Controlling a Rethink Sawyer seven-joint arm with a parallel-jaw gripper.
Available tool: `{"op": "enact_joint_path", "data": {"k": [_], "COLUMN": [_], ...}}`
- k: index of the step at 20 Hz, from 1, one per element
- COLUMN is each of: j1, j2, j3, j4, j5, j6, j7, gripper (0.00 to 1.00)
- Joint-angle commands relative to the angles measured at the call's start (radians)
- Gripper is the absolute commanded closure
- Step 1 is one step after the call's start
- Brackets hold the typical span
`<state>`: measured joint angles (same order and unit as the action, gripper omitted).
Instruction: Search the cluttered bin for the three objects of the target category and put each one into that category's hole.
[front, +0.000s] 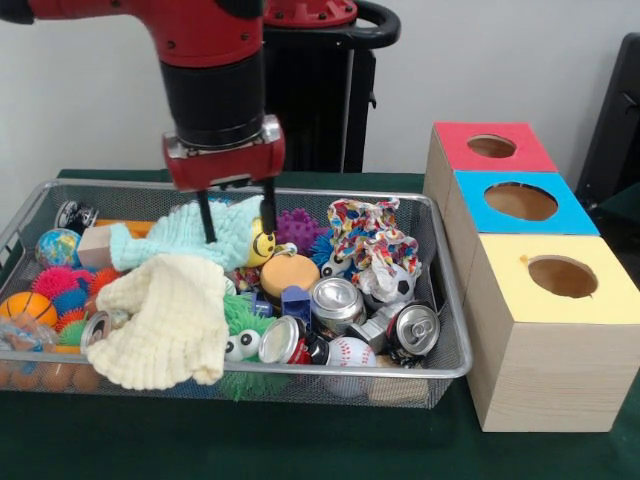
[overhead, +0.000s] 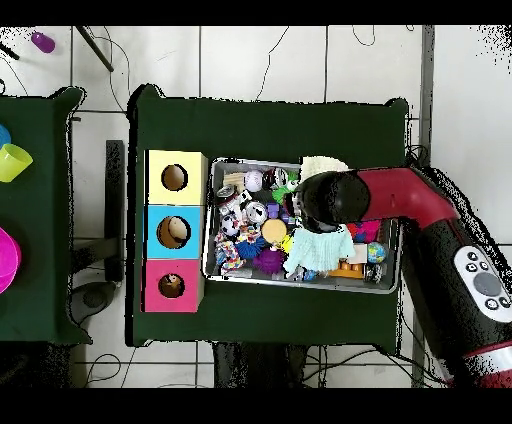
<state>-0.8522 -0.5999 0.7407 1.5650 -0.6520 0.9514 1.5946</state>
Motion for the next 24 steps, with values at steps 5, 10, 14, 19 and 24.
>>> {"op": "enact_joint_path", "data": {"k": [5,10,14,19,24], "j1": [-0.151,-0.173,-0.195,-0.216,-0.211], "j2": [0.079,0.090,0.132,0.204,0.262], "j3": [0.019,-0.013,-0.020,-0.022,-0.012], "j4": [-0.019,-0.021,-0.001,0.017,0.042], "j5": [-0.055,-0.090,-0.127,-0.177,-0.229], "j6": [0.062,0.078,0.022,-0.053,-0.123], "j7": [-0.458,-0.480,-0.479,-0.464,-0.438], "gripper": [0.00,0.00,0.00,0.00,0.00]}}
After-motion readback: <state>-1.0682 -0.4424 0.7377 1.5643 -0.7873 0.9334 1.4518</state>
